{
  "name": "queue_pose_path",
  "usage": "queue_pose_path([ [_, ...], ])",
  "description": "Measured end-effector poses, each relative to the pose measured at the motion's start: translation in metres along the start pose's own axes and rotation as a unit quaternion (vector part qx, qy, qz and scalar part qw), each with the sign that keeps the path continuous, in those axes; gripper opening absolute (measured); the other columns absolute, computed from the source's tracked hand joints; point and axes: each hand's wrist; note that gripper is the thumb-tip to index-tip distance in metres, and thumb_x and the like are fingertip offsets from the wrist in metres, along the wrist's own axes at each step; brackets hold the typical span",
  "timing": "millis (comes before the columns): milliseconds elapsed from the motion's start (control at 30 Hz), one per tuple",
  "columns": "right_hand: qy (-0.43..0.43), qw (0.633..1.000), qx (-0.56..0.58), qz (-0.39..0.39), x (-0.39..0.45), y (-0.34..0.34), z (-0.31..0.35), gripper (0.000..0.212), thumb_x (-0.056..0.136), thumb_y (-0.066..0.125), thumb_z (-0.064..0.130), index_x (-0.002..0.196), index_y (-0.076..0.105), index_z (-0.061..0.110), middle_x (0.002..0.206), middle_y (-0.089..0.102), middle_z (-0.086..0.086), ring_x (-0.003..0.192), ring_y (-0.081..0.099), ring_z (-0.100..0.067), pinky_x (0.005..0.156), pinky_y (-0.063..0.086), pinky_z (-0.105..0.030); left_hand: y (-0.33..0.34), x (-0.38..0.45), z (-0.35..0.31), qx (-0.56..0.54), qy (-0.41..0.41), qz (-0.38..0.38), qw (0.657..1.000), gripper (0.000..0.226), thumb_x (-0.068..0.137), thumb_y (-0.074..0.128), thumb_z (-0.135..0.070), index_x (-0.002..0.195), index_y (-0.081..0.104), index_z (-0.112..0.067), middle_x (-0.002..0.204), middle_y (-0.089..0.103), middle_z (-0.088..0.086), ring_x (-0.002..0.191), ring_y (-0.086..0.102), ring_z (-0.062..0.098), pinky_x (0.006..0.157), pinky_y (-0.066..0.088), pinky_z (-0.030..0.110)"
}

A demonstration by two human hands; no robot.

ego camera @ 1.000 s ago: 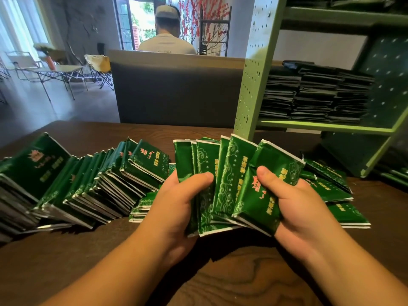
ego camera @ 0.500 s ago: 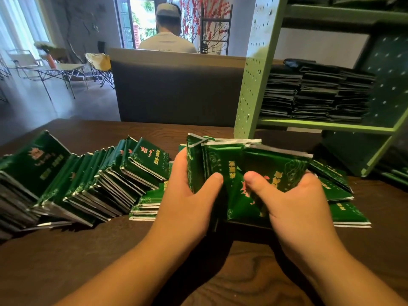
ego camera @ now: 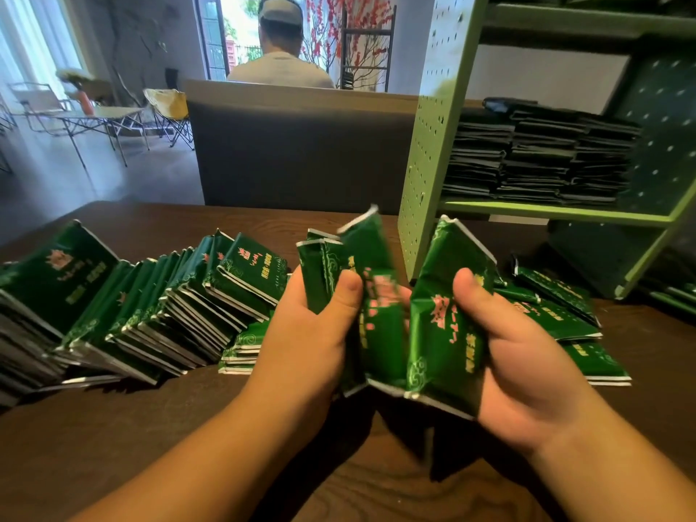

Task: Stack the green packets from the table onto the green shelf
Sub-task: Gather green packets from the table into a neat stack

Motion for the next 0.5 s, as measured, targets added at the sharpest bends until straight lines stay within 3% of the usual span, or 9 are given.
queue_pose_path([
  [100, 0.028, 0.999, -0.041, -0.012, 0.002, -0.005, -0.002, 0.041, 0.076, 0.071, 0.029, 0.106, 0.075, 0.000, 0.112, 0.073, -0.025, 0.098, 0.074, -0.039, 0.075, 0.063, -0.053, -0.001, 0.000, -0.005, -0.014, -0.047, 0.023, 0.999, 0.018, 0.088, 0.064, -0.040, 0.096, 0.062, -0.025, 0.063, 0.071, -0.019, 0.055, 0.068, 0.000, 0.046, 0.048, 0.012],
  [200, -0.007, 0.991, -0.117, -0.063, 0.005, -0.005, -0.009, 0.037, 0.078, 0.068, 0.018, 0.112, 0.072, 0.003, 0.109, 0.074, -0.024, 0.100, 0.073, -0.041, 0.086, 0.058, -0.060, 0.002, -0.005, -0.011, -0.079, -0.090, 0.060, 0.991, 0.008, 0.085, 0.067, -0.019, 0.091, 0.061, -0.019, 0.051, 0.067, -0.012, 0.042, 0.063, 0.001, 0.036, 0.044, 0.013],
  [300, -0.053, 0.982, -0.157, -0.096, 0.005, -0.003, -0.009, 0.040, 0.072, 0.071, 0.018, 0.111, 0.071, 0.005, 0.103, 0.076, -0.021, 0.096, 0.074, -0.039, 0.085, 0.059, -0.060, 0.003, -0.007, -0.012, -0.135, -0.091, 0.077, 0.984, 0.032, 0.070, 0.062, -0.018, 0.098, 0.065, -0.003, 0.062, 0.073, 0.001, 0.051, 0.070, 0.012, 0.042, 0.052, 0.021],
  [367, -0.061, 0.979, -0.166, -0.105, 0.005, -0.004, -0.008, 0.041, 0.070, 0.072, 0.019, 0.109, 0.071, 0.006, 0.101, 0.077, -0.019, 0.093, 0.075, -0.037, 0.083, 0.060, -0.056, -0.001, -0.006, -0.008, -0.195, -0.117, 0.106, 0.968, 0.053, 0.071, 0.067, -0.027, 0.113, 0.065, 0.005, 0.086, 0.076, 0.014, 0.072, 0.075, 0.025, 0.057, 0.060, 0.031],
  [433, -0.061, 0.977, -0.171, -0.109, 0.005, -0.004, -0.008, 0.040, 0.070, 0.072, 0.019, 0.108, 0.071, 0.007, 0.099, 0.077, -0.019, 0.090, 0.076, -0.035, 0.079, 0.062, -0.053, -0.004, -0.007, -0.006, -0.219, -0.149, 0.129, 0.956, 0.067, 0.069, 0.076, -0.037, 0.126, 0.065, -0.004, 0.112, 0.073, 0.023, 0.093, 0.073, 0.037, 0.072, 0.063, 0.044],
  [500, -0.058, 0.977, -0.170, -0.114, 0.005, -0.004, -0.008, 0.039, 0.071, 0.072, 0.018, 0.108, 0.072, 0.007, 0.099, 0.077, -0.020, 0.089, 0.076, -0.036, 0.077, 0.062, -0.052, -0.006, -0.007, -0.004, -0.179, -0.137, 0.149, 0.963, 0.069, 0.067, 0.080, -0.041, 0.127, 0.063, -0.010, 0.113, 0.073, 0.021, 0.095, 0.074, 0.035, 0.070, 0.062, 0.041],
])
Point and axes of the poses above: each hand's wrist, its own x-axis towards the middle knuckle, its own y-axis out of the palm, z = x × y
